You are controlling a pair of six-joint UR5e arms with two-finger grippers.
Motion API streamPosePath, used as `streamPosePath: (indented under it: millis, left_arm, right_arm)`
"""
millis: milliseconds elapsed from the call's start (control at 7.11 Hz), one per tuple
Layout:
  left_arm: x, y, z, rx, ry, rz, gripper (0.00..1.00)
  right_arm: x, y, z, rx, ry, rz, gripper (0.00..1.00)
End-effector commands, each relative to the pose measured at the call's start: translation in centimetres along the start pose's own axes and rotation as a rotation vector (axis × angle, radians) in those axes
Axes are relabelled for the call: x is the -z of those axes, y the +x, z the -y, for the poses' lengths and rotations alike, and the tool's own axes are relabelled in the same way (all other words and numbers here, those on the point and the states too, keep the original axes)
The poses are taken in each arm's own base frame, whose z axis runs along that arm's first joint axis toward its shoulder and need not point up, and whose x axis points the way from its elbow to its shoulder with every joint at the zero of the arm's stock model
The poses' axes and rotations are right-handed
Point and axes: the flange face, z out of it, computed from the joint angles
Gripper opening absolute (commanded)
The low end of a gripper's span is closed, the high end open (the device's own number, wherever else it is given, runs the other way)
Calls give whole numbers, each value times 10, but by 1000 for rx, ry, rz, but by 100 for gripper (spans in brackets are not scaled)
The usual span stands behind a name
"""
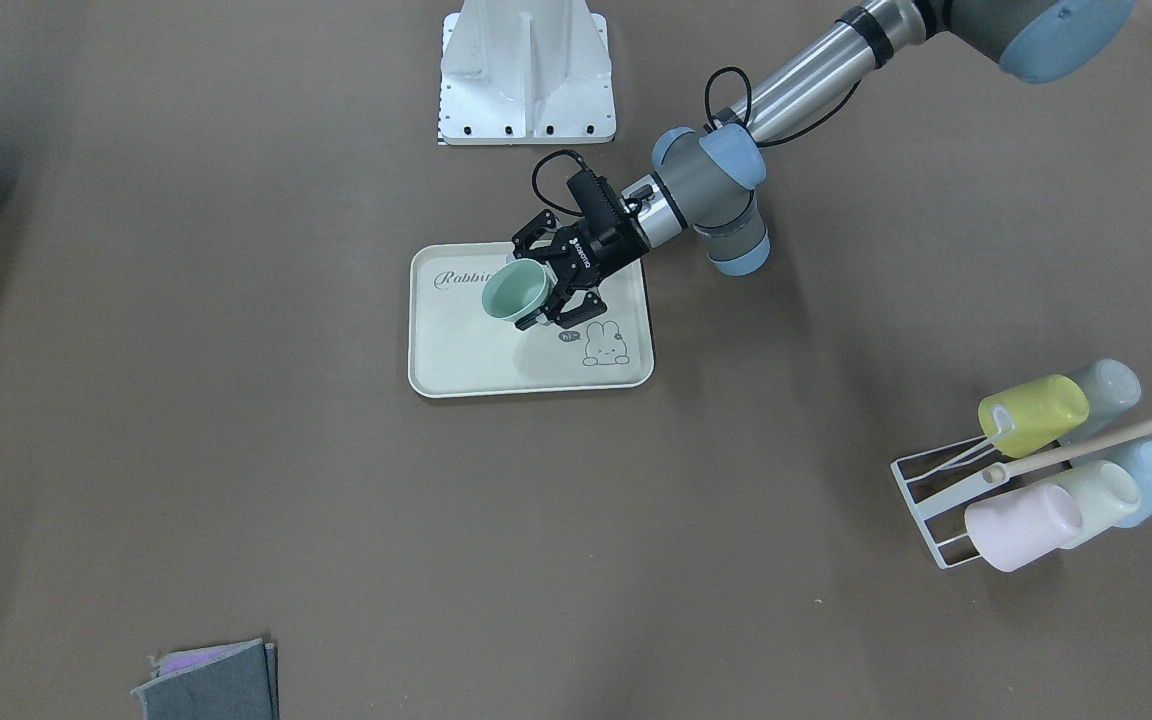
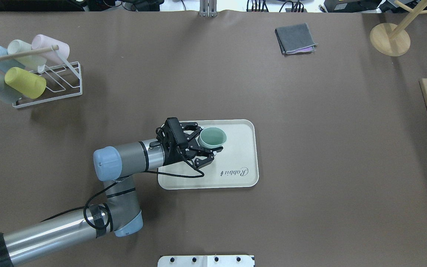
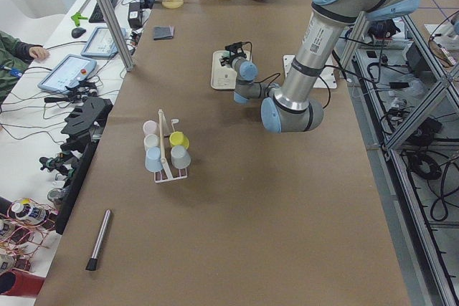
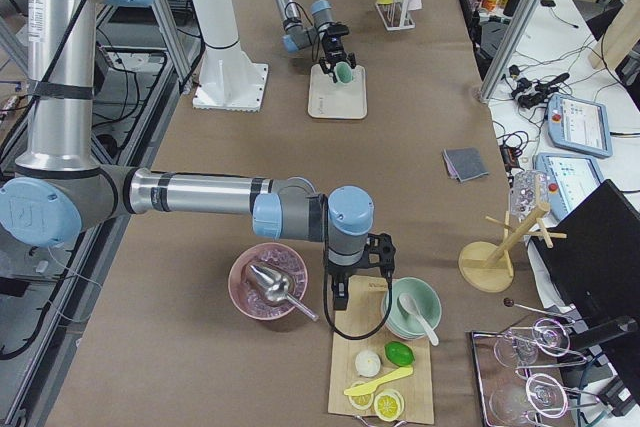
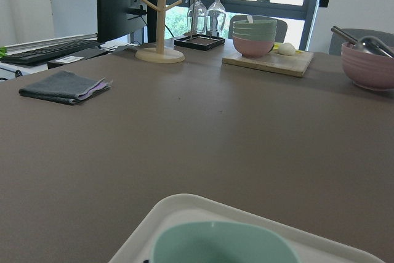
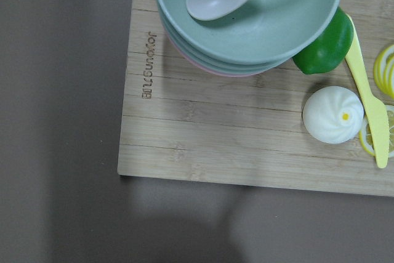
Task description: Pick up and place green cup on tray
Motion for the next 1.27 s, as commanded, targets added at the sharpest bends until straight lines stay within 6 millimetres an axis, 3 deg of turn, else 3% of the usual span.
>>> streamPosePath:
  millis: [0, 562, 703, 1124]
  left_arm:
    - [-3, -1, -6, -9, -21, 6, 42]
    - [-6, -1, -5, -35, -35, 13, 45]
    - [-6, -1, -6, -36, -37, 13, 98]
    - [0, -4, -9, -55, -36, 19, 98]
  right_arm:
    - [-2, -1, 1, 2, -4, 0, 100]
    - [-10, -9, 5, 26, -24, -21, 100]
    - [-14, -11, 6, 37, -32, -43, 100]
    - [-14, -12, 7, 40, -33, -45, 100]
